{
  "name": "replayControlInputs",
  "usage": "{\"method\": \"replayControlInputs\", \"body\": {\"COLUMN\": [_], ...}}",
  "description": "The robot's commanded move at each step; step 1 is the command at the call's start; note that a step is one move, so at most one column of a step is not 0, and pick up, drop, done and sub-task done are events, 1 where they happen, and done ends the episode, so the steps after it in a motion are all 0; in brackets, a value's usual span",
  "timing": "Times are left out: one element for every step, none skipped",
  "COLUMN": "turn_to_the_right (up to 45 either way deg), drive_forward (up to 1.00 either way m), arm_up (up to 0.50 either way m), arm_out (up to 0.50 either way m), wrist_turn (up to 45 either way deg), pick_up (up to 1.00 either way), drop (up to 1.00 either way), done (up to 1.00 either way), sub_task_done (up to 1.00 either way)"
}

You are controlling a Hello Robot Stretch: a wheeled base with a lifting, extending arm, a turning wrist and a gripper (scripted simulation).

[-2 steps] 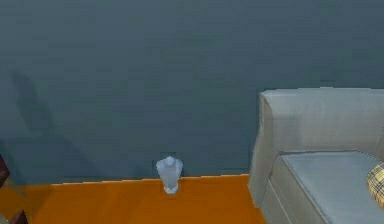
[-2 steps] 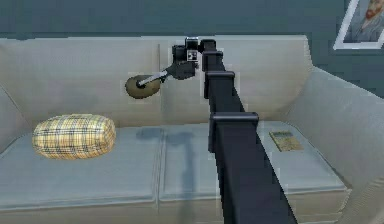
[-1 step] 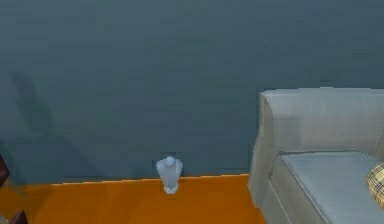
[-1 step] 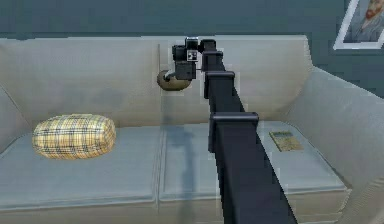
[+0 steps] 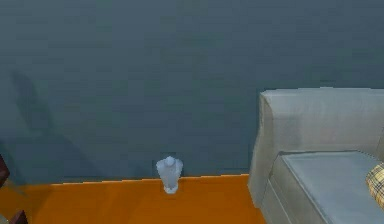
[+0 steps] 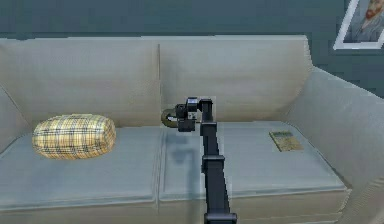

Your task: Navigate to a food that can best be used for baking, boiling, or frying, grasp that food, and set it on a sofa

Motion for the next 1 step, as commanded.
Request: {"method": "replayControlInputs", "body": {"turn_to_the_right": [0.0], "drive_forward": [0.0], "arm_up": [-0.32], "arm_out": [0.0], "wrist_turn": [0.0], "pick_up": [0.0], "drop": [0.0], "done": [0.0], "sub_task_done": [0.0]}}
